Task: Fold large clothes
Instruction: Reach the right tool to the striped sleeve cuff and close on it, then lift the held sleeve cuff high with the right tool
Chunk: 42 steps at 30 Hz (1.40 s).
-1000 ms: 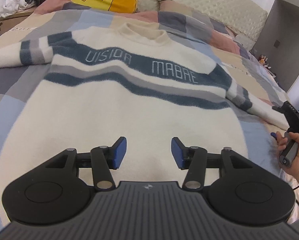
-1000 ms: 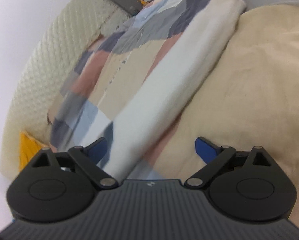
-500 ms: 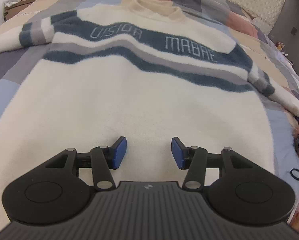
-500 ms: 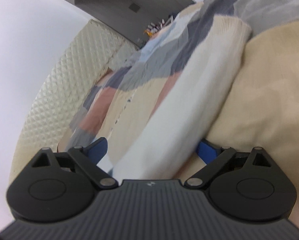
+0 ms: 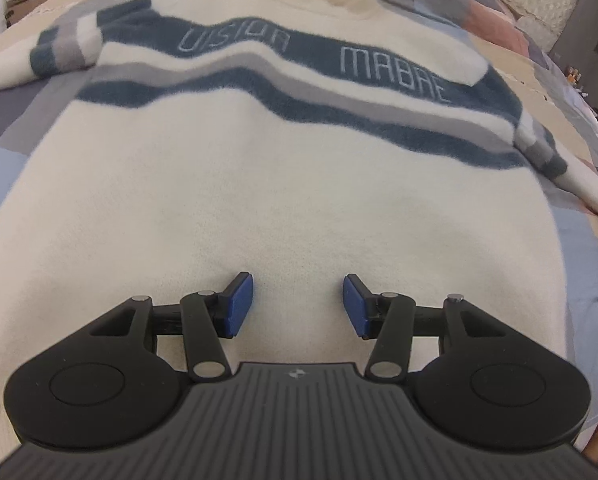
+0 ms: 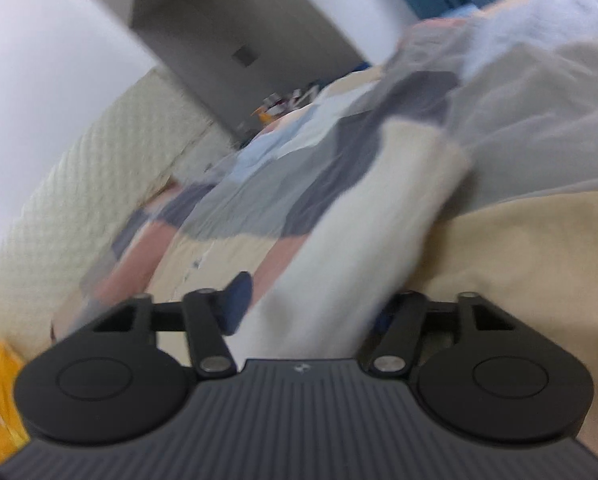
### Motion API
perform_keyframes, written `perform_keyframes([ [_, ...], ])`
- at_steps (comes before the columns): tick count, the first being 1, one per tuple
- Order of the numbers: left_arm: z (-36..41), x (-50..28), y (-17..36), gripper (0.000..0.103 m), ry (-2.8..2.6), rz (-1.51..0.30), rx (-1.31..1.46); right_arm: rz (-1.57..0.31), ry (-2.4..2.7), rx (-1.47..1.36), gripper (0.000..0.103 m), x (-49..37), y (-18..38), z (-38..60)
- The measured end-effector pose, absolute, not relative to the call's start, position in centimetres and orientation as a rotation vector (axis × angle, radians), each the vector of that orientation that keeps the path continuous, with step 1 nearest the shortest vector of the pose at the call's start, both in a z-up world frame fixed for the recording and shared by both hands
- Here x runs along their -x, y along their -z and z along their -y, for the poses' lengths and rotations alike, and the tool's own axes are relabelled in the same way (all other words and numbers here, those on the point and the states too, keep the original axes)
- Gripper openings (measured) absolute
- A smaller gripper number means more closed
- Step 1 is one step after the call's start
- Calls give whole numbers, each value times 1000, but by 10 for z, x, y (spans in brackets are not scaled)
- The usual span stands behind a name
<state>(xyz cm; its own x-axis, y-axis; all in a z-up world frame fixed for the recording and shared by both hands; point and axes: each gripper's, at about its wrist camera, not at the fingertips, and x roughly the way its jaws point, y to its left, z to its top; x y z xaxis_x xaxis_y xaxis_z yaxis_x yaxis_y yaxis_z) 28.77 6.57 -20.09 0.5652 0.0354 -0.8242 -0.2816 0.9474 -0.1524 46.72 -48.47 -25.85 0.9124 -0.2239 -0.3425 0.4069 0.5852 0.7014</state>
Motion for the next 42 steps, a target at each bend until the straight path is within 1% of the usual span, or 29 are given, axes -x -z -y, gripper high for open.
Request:
perform_keyframes([
  [3, -63, -287, 202, 57, -187, -950, 254, -247, 412, -918, 41, -476, 263, 501],
  [4, -61, -287, 202, 57, -188, -948, 245, -247, 419, -919, 40, -477, 262, 504],
  [7, -60, -287, 201, 58, -187, -943, 237, -268, 437, -899, 25, -479, 260, 506],
  [9, -61, -286, 200, 58, -183, -938, 241, -270, 444, -889, 21, -477, 257, 506],
  [10, -62, -285, 199, 62, -176, -933, 254, -268, 443, -877, 21, -476, 254, 504],
  [12, -64, -285, 199, 65, -163, -935, 274, -262, 433, -841, 21, -475, 246, 500],
  [16, -66, -284, 196, 65, -157, -933, 284, -238, 389, -785, 13, -475, 222, 494],
  [18, -67, -282, 195, 65, -151, -927, 288, -232, 352, -752, 12, -476, 205, 489],
  [20, -66, -282, 193, 67, -132, -932, 276, -216, 319, -695, 11, -478, 181, 479],
  [24, -63, -280, 188, 67, -134, -912, 234, -175, 245, -643, 11, -481, 134, 458],
  [28, -64, -274, 179, 67, -136, -881, 203, -134, 163, -604, 11, -480, 88, 425],
  [33, -76, -268, 166, 68, -134, -844, 239, -119, 48, -507, 11, -473, 38, 369],
  [42, -131, -240, 119, 70, -251, -676, 300, -41, -232, -382, 11, -429, -54, 258],
])
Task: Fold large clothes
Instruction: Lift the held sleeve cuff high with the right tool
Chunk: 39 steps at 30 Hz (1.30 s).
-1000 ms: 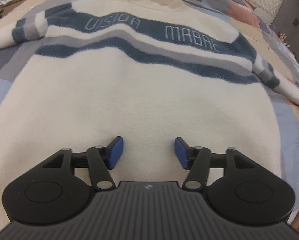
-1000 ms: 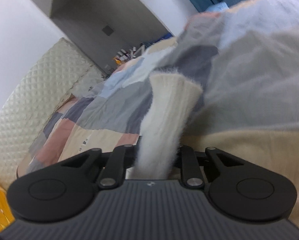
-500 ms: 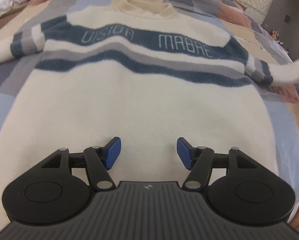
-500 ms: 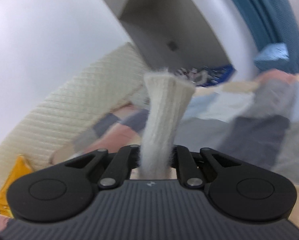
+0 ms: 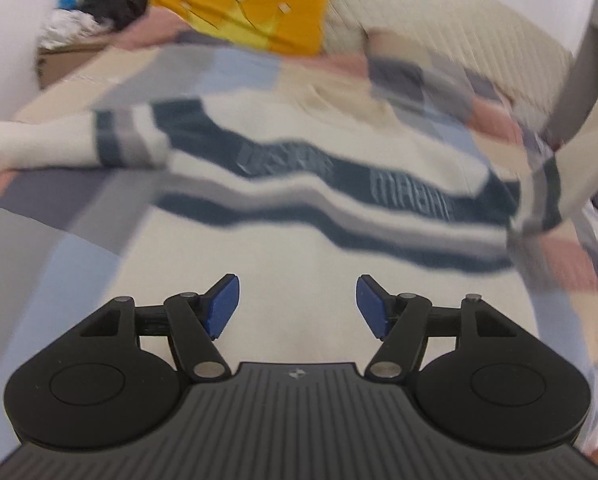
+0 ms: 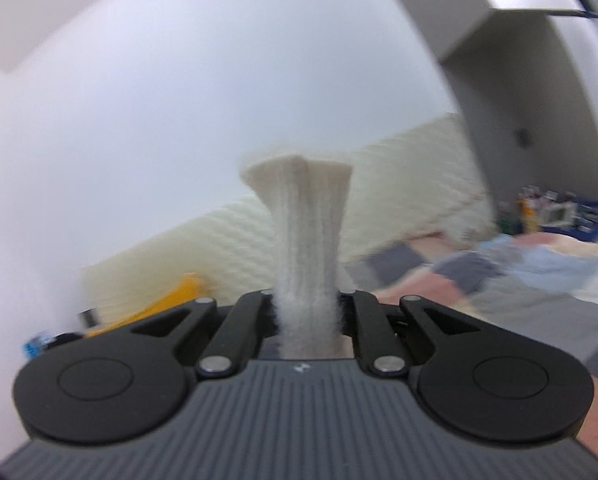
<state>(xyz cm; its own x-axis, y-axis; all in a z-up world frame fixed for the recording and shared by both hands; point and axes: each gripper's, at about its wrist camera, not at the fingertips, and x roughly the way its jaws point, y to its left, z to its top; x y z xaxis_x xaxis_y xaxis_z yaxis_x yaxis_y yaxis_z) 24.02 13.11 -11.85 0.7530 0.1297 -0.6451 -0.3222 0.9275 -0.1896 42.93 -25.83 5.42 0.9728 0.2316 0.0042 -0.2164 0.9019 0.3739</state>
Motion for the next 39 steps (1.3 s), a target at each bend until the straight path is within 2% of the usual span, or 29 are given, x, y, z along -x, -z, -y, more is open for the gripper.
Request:
perform_keyframes([
  [6, -172, -209, 93, 71, -343, -576, 328, -17, -443, -313, 11, -389, -89, 173],
  [11, -208, -183, 76, 71, -382, -507, 418, -37, -619, -226, 11, -355, -86, 100],
  [17, -232, -161, 75, 71, -393, -468, 510, -149, -739, -94, 11, -326, -24, 29],
  [25, -232, -159, 85, 71, -343, -471, 572, -419, -794, 67, 11, -285, 126, -19],
  [30, -230, -167, 100, 71, -320, -508, 606, -453, -843, 120, 11, -257, 155, -39],
  [39, -226, -178, 107, 71, -291, -501, 652, -539, -889, 110, 14, -268, 179, -33],
])
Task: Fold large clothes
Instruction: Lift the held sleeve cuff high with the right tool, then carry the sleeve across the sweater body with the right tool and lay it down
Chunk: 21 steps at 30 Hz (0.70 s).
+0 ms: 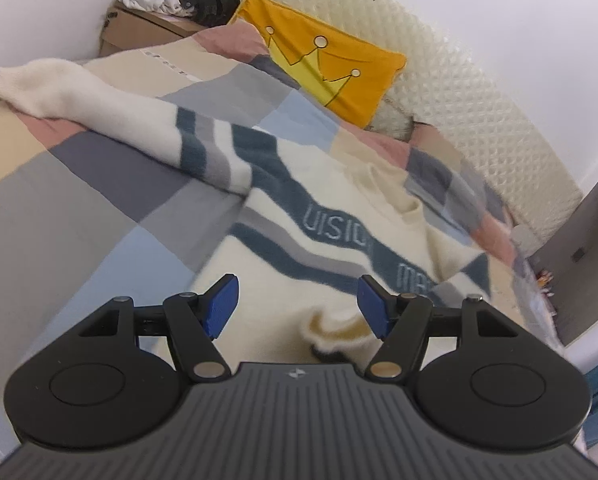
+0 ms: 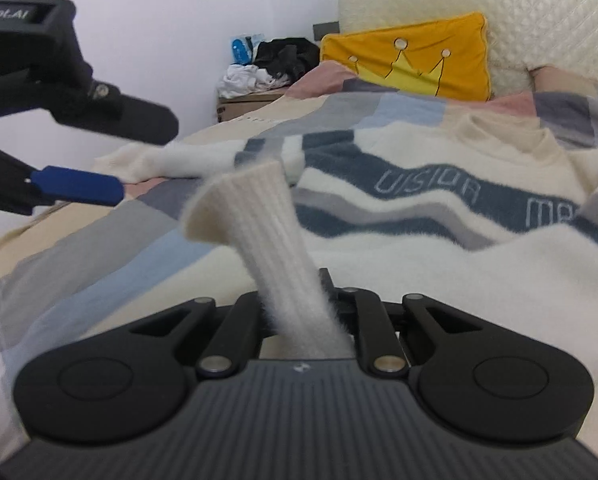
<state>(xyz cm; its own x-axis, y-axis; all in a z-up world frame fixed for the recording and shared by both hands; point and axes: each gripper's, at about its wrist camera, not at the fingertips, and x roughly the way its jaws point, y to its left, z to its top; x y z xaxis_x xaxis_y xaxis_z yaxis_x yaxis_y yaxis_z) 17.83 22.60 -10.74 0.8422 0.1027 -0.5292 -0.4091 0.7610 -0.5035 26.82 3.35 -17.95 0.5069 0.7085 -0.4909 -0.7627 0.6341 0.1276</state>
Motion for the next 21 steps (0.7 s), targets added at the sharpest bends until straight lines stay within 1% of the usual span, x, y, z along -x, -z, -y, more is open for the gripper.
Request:
perform_keyframes([
  [1, -225, -177, 106, 71, -289, -496, 655, -560, -899, 102, 15, -269, 178, -30],
  [2, -225, -177, 105, 71, -289, -489, 657, -582, -908, 99, 21, -268, 177, -27],
  [4, -223, -176, 104, 71, -288, -478, 657, -614, -938, 99, 59, -267, 171, -20],
  [5, -221, -176, 103, 71, -286, -473, 659, -615, -945, 100, 64, -265, 169, -15],
  [8, -219, -177, 101, 71, -284, -476, 653, -612, -975, 110, 65, -256, 157, 2],
  [15, -213, -181, 103, 71, -287, -494, 638, -567, -906, 13, 65, -260, 125, 62],
  [21, -190, -194, 114, 71, -258, -561, 586, -524, -763, -87, 65, -294, 112, 90],
])
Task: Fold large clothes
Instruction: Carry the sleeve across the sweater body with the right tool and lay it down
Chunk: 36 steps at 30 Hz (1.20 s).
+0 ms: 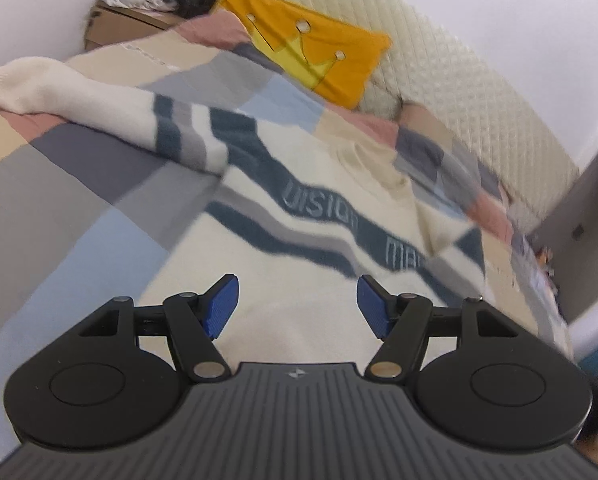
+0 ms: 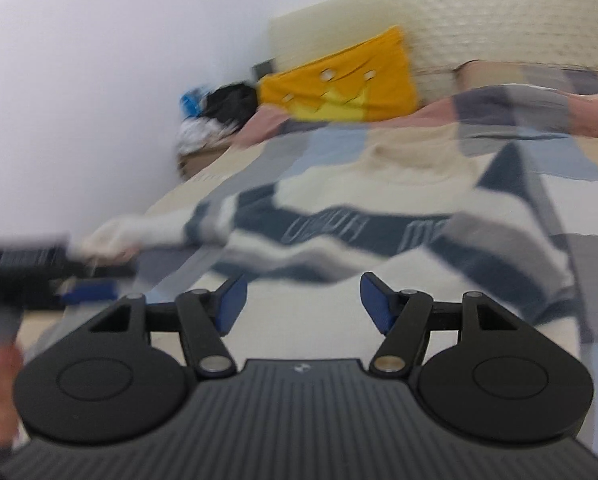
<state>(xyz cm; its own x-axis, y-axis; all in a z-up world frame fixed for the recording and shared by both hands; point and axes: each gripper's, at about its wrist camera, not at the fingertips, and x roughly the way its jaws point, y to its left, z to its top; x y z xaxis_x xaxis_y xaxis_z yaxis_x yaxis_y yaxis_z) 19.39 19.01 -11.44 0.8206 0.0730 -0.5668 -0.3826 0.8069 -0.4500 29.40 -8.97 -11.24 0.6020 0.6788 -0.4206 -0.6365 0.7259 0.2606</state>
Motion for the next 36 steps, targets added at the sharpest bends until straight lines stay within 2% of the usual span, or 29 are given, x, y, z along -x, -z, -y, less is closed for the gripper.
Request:
perform_keyframes([
  [3, -176, -204, 123, 71, -205, -604, 589, -488, -681, -87, 64, -323, 116, 92],
  [9, -139, -220, 142, 70, -161, -675, 527, -532, -490, -132, 38, -389, 139, 97],
  [14, -125, -233, 148, 69, -207, -668, 433, -532, -461, -116, 37, -434, 158, 91],
  [18, -125, -241, 150, 69, -229, -656, 396, -499, -411, 2, 29, -457, 176, 81],
  [22, -124, -246, 153, 69, -214, -647, 421, -481, -311, 46, 26, -473, 191, 89],
  [30, -105, -247, 150, 69, -190, -611, 324, -455, -105, -10, 26, -512, 200, 124],
  [36, -112, -259, 163, 69, -218, -666, 331, -540, -75, -117, 25, -531, 215, 149],
])
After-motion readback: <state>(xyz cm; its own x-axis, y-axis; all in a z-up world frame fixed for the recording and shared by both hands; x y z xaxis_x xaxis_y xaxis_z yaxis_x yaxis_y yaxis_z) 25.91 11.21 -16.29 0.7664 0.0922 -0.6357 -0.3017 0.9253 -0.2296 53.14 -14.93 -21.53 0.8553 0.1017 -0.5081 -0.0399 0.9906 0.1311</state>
